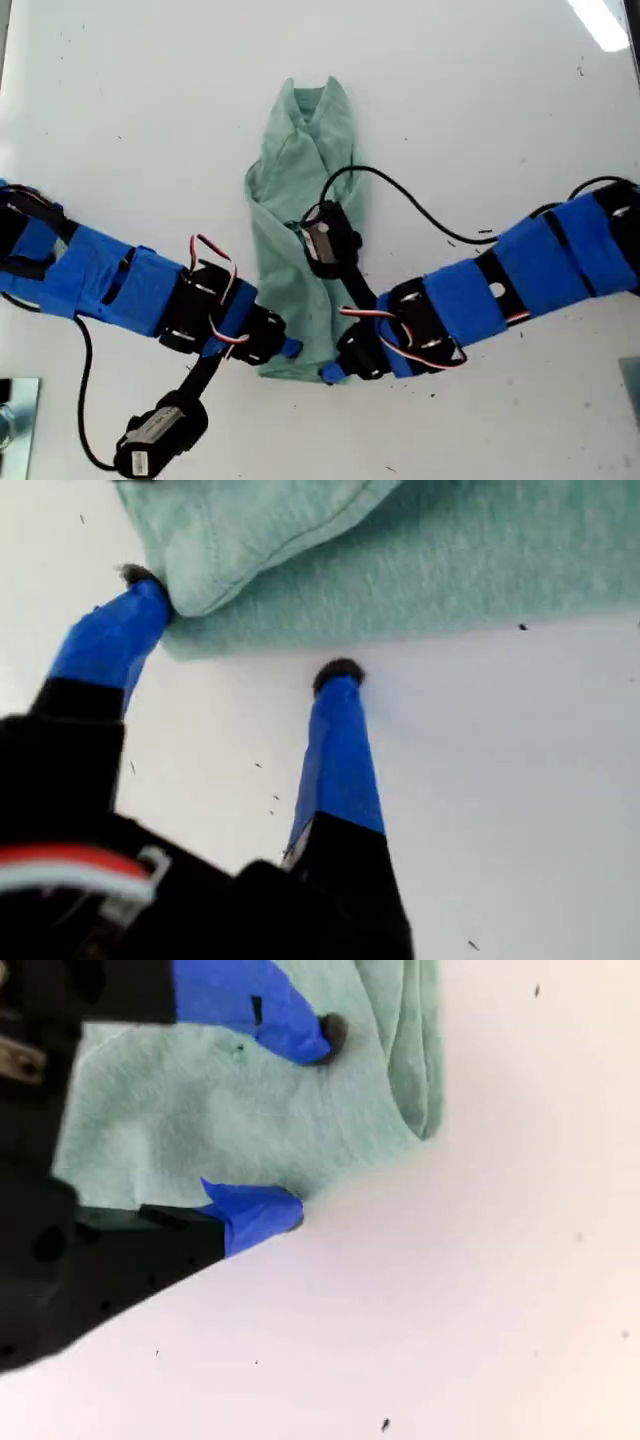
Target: Fold t shirt
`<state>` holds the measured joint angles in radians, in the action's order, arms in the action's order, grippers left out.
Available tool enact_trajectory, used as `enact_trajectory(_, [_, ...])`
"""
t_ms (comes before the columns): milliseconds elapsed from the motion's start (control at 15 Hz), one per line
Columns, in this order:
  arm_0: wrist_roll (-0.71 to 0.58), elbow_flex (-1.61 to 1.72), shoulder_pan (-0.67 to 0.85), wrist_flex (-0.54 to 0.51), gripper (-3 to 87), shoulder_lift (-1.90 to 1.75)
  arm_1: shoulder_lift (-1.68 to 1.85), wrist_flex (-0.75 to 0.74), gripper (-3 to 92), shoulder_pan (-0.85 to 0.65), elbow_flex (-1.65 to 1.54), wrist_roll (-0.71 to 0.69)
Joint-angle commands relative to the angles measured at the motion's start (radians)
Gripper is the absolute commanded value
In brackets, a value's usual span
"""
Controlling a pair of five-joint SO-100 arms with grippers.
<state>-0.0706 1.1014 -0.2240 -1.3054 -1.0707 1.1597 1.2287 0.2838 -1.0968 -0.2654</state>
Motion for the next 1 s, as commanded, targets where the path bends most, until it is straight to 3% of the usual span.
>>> enact_trajectory(0, [-0.026, -0.055, 0.011, 0.043, -0.1, 0.012, -0.046, -0.009, 23.5, 0.017, 0.054, 0.012])
enact_trajectory(200, [-0.025, -0.084, -0.005, 0.069, -0.2, 0.072, -0.095, 0.021, 12.0, 0.021, 0.107, 0.006])
enact_trajectory(267, [-0.037, -0.098, -0.011, 0.08, -0.2, 0.081, -0.13, 0.048, 3.5, 0.023, 0.152, 0.008])
enact_trajectory(533, [-0.064, -0.178, -0.043, 0.083, -0.2, 0.067, -0.066, 0.078, 2.9, 0.048, 0.215, -0.025])
enact_trajectory(933, [-0.255, -0.227, -0.199, 0.193, -0.2, -0.127, 0.264, 0.021, 2.9, 0.183, 0.198, -0.322])
